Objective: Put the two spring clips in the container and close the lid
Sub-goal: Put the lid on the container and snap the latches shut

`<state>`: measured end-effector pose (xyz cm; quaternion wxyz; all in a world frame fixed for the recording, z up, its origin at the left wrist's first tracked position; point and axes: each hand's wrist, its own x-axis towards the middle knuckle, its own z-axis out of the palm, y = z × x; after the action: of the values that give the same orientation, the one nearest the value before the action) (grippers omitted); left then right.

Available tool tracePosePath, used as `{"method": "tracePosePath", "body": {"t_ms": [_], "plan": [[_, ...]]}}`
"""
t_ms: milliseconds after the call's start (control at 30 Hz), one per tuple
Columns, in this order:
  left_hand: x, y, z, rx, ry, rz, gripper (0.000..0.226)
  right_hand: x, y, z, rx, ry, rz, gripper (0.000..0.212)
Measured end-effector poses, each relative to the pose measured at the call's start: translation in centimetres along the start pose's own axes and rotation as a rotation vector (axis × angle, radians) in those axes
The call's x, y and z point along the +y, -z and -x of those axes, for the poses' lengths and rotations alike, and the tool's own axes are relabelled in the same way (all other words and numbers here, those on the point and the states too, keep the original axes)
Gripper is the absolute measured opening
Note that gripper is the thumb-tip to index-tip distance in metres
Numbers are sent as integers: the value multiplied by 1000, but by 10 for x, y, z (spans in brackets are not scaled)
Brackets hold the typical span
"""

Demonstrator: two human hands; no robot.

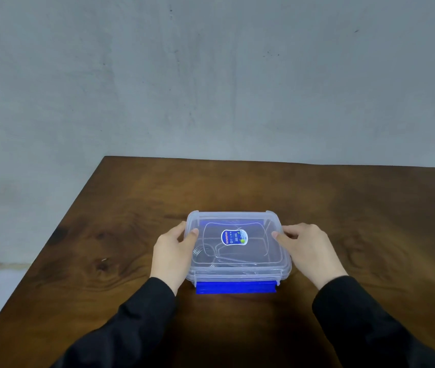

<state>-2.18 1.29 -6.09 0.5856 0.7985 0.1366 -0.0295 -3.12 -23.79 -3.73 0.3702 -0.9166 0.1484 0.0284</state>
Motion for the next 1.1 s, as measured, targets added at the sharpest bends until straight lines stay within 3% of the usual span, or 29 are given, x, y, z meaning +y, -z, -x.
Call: {"method": "tracePosePath", "body": {"t_ms": [100,500,667,800,967,1100], "plan": [[-3,1,-2,-23,26,24,25,0,-2,-1,0,-6,40,32],[-16,7,0,-147,-30,-29,40,8,-5,5,-1,-44,47,33],[-4,7,-19,-175,60,-33,66,8,-7,-12,-51,0,15,59],[7,4,-49,-213,25,-172,67,-2,-14,-39,-179,-24,-69,70],[8,-2,-67,-323,-40,-134,60,2,-24,-51,-264,-70,-386,64],[6,0,-68,-379,-1,-32,40,1,-25,-48,-269,-49,-477,34]]}}
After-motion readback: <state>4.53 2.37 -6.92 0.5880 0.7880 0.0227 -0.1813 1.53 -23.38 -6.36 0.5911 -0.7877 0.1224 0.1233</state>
